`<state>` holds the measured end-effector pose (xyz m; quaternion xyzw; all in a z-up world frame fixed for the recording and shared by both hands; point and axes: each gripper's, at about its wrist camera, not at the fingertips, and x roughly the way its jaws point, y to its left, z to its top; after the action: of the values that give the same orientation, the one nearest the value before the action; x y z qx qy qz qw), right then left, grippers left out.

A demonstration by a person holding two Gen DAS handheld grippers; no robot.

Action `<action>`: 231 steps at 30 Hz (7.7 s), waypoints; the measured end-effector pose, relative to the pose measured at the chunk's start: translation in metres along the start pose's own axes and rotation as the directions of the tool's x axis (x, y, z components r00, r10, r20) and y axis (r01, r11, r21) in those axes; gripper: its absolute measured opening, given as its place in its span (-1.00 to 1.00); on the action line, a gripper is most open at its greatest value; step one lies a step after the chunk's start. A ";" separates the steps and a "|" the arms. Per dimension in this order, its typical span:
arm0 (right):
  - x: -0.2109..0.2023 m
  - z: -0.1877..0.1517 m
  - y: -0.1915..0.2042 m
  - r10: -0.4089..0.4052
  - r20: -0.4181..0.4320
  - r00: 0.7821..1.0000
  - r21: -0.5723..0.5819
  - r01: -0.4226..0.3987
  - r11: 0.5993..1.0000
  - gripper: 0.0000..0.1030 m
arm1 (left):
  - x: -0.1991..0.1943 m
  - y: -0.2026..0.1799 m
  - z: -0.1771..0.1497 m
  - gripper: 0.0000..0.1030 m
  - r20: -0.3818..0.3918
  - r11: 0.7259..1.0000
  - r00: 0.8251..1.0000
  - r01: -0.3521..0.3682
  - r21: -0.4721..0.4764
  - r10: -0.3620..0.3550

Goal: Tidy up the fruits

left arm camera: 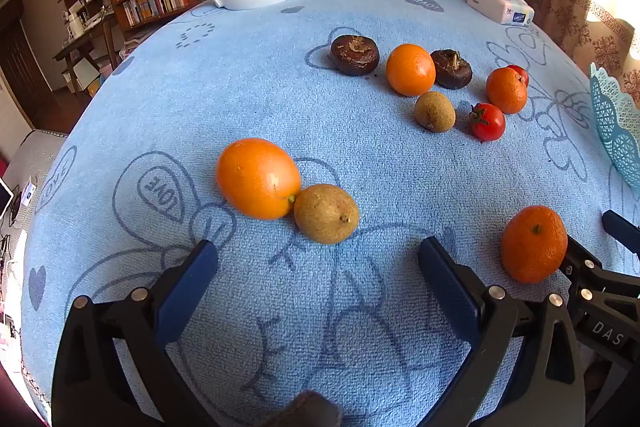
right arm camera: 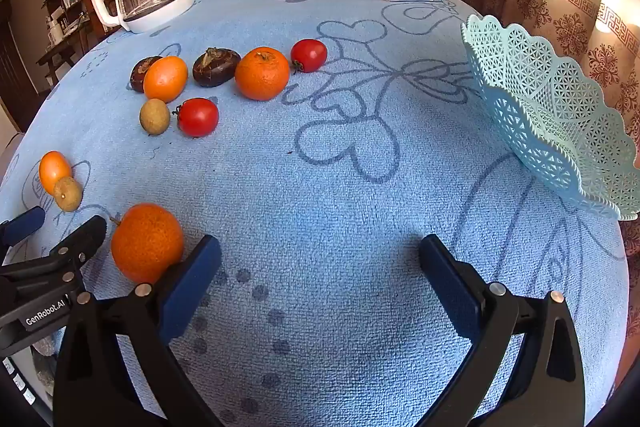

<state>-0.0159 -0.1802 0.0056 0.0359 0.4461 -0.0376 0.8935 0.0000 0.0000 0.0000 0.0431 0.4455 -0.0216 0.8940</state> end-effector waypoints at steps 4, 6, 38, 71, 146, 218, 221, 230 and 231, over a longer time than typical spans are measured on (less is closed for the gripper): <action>0.000 0.000 0.000 0.000 0.000 1.000 0.000 0.000 1.000 0.96 | 0.000 0.000 0.000 0.91 0.000 1.000 1.000 0.000 0.000 0.000; 0.000 0.000 0.000 0.000 0.000 1.000 0.000 0.000 1.000 0.96 | 0.000 0.000 0.000 0.91 0.000 1.000 1.000 0.000 0.000 0.000; 0.001 -0.001 -0.003 0.039 -0.004 0.999 -0.043 -0.039 0.998 0.96 | -0.002 0.000 -0.002 0.91 0.000 1.000 1.000 -0.006 0.003 0.006; -0.003 -0.004 -0.013 0.116 0.020 0.993 -0.036 -0.115 0.993 0.96 | -0.002 -0.001 -0.002 0.91 -0.001 1.000 1.000 -0.007 0.004 0.007; -0.035 -0.005 0.026 0.322 0.090 0.943 -0.149 -0.307 0.940 0.88 | -0.057 0.087 0.022 -0.20 0.176 0.947 0.978 0.161 -0.277 -0.115; -0.065 0.013 -0.201 -0.243 0.354 0.903 0.397 0.090 0.913 0.09 | -0.059 -0.019 0.034 -0.19 0.134 0.983 0.979 0.166 -0.078 -0.155; -0.069 0.009 -0.204 -0.269 0.365 0.891 0.427 0.097 0.899 0.09 | -0.060 -0.033 0.036 -0.19 0.135 0.982 0.976 0.179 -0.053 -0.171; -0.075 0.002 -0.203 -0.315 0.386 0.867 0.460 0.115 0.880 0.30 | -0.062 -0.075 0.044 -0.19 0.141 0.976 0.966 0.216 0.022 -0.217; -0.075 0.002 -0.205 -0.316 0.380 0.869 0.467 0.115 0.877 0.30 | -0.062 -0.080 0.045 -0.19 0.142 0.975 0.965 0.219 0.031 -0.221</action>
<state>-0.0794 -0.3816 0.0600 0.1710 0.2114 -0.2441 0.9309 -0.0077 -0.0836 0.0723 -0.0018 0.3813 -0.1272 0.9157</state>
